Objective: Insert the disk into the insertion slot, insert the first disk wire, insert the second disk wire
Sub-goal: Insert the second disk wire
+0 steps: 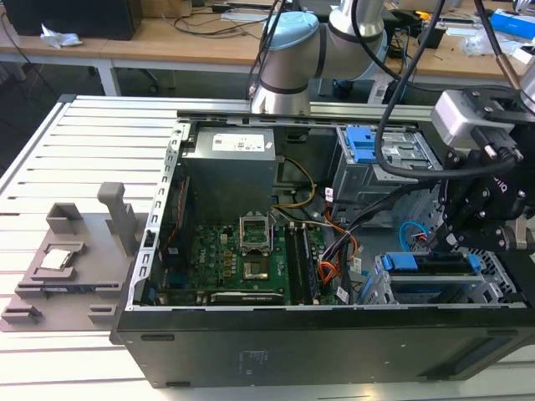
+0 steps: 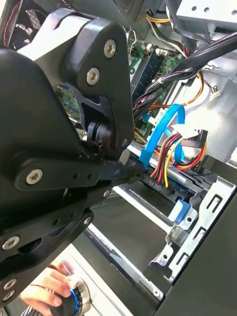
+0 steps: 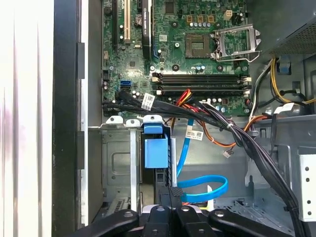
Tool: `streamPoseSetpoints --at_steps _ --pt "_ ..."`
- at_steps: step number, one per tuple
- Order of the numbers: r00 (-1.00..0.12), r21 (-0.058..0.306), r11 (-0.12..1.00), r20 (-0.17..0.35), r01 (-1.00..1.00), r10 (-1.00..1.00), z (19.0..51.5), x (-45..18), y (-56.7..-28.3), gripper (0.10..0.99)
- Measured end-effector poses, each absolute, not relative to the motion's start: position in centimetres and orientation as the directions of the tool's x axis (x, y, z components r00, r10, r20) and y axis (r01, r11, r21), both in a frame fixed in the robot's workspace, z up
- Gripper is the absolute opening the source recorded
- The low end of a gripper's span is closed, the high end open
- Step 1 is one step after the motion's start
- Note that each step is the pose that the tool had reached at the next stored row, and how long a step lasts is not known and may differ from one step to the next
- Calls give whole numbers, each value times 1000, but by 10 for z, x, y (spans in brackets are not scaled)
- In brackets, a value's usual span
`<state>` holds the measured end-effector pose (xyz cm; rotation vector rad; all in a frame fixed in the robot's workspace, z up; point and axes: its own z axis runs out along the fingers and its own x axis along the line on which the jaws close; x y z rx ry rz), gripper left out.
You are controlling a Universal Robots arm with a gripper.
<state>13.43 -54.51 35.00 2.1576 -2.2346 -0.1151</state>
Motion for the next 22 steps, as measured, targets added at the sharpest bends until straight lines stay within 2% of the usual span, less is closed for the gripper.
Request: streamPoseSetpoints --at_steps 10,22 --pt "-36 78 34 -28 -996 -999 344 135 -546 106" --pt "-36 78 34 -27 -996 -999 399 135 -546 106"
